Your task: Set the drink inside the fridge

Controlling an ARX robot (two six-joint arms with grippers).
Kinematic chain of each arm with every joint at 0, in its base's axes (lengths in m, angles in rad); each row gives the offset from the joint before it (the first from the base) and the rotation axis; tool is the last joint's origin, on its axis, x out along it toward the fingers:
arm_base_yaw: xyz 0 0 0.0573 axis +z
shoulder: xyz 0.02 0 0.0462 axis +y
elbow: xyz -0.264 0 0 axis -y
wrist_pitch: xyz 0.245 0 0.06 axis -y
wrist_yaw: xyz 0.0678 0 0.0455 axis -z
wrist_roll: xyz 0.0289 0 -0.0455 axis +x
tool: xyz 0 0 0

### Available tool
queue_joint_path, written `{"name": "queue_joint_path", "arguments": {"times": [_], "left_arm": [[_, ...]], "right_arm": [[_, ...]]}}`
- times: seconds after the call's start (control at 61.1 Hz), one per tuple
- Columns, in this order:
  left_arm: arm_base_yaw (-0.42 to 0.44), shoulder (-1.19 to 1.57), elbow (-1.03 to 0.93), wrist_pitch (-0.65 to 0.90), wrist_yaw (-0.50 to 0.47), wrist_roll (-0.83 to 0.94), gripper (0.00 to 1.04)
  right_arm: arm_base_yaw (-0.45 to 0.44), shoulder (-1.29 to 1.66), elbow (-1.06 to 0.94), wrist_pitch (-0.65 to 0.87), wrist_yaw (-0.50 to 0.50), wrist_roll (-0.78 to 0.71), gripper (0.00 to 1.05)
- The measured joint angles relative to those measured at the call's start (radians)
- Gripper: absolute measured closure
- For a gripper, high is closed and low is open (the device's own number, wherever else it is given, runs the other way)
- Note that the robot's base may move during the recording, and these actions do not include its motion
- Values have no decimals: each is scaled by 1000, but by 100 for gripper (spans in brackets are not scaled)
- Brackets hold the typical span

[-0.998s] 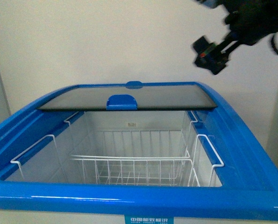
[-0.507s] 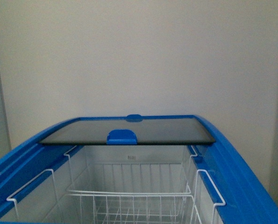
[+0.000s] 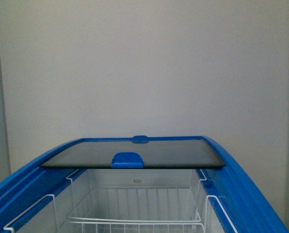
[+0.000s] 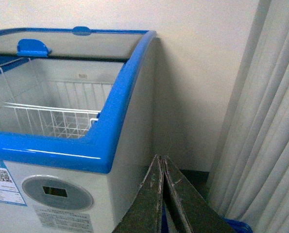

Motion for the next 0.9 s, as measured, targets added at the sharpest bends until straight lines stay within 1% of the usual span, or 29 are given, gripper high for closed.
{"name": "queue_joint_path", "arguments": {"times": [0.556,0.867,0.883,0.9], "left_arm": [[0,0,0,0,0,0,102],[0,0,0,0,0,0,102],[0,0,0,0,0,0,102],[0,0,0,0,0,0,102]], "right_arm": [[0,-81,-92,16,2,0,102],[0,-90,-92,17,-1,1,102],[0,-90,-92,17,-1,0,101],[0,-90,-92,17,-1,1,98]]}}
